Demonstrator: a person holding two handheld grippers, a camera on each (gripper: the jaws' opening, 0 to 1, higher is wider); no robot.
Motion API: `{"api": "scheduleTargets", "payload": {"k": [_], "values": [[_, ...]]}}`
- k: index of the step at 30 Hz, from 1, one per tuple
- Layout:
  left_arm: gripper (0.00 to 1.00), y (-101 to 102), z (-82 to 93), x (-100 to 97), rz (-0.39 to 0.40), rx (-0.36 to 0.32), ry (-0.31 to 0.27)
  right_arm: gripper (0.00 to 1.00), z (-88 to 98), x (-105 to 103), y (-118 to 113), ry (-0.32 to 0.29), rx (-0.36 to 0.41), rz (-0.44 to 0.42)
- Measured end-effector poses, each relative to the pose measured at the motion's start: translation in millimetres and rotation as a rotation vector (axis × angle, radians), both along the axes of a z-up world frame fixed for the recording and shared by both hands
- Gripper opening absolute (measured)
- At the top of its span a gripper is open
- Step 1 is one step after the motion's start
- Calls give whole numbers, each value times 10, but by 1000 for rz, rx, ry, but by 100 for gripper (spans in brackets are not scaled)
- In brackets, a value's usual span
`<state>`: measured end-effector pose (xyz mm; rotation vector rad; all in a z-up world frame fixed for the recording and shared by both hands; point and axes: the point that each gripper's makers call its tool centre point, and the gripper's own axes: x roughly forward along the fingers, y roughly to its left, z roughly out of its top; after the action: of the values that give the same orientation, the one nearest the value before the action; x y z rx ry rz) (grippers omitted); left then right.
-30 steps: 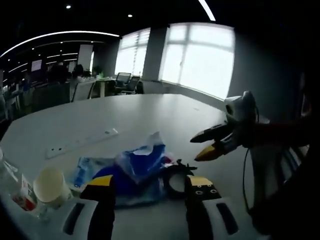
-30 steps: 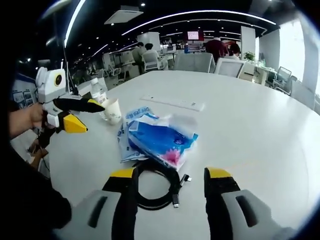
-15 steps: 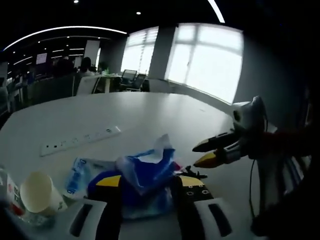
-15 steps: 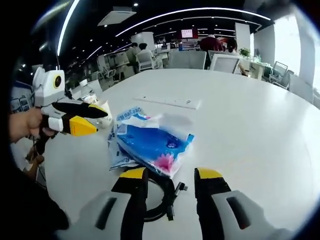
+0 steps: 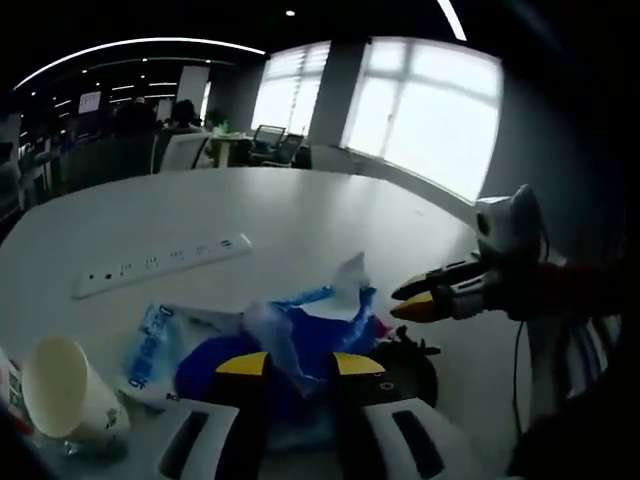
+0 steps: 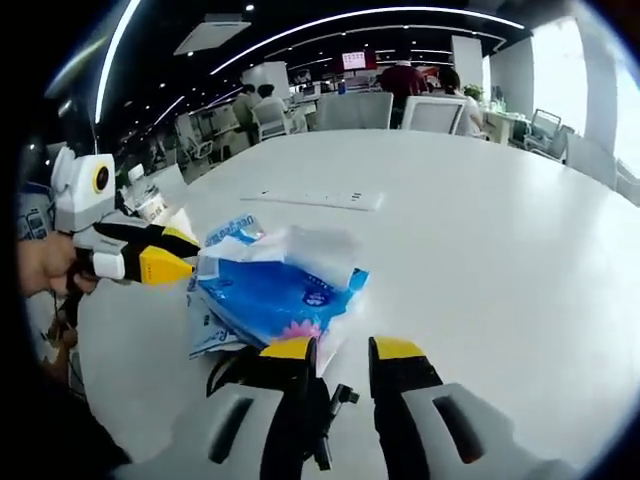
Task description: Arrange the tabletop items into an orderly group along one side of the table until the central work area is clear of visible clutter.
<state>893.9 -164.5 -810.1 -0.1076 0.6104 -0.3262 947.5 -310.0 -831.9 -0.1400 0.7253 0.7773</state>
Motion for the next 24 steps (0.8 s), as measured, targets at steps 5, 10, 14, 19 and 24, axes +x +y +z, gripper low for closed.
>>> {"api": "scheduleTargets", "payload": {"k": [5, 10, 14, 19, 24], "values": [[17, 6, -48, 23, 3, -6, 16, 11, -52, 14, 34, 35, 24, -24], [7, 14, -126, 33, 4, -3, 31, 6, -124, 19, 67, 63, 43, -39], [5, -15, -140, 46, -2, -8, 31, 5, -122, 1, 79, 72, 50, -41], [2, -45, -154, 38, -9, -8, 38, 3, -139, -10, 76, 82, 63, -45], [1, -49, -128, 30, -21, -8, 32, 0, -130, 10, 47, 74, 74, -58]]}}
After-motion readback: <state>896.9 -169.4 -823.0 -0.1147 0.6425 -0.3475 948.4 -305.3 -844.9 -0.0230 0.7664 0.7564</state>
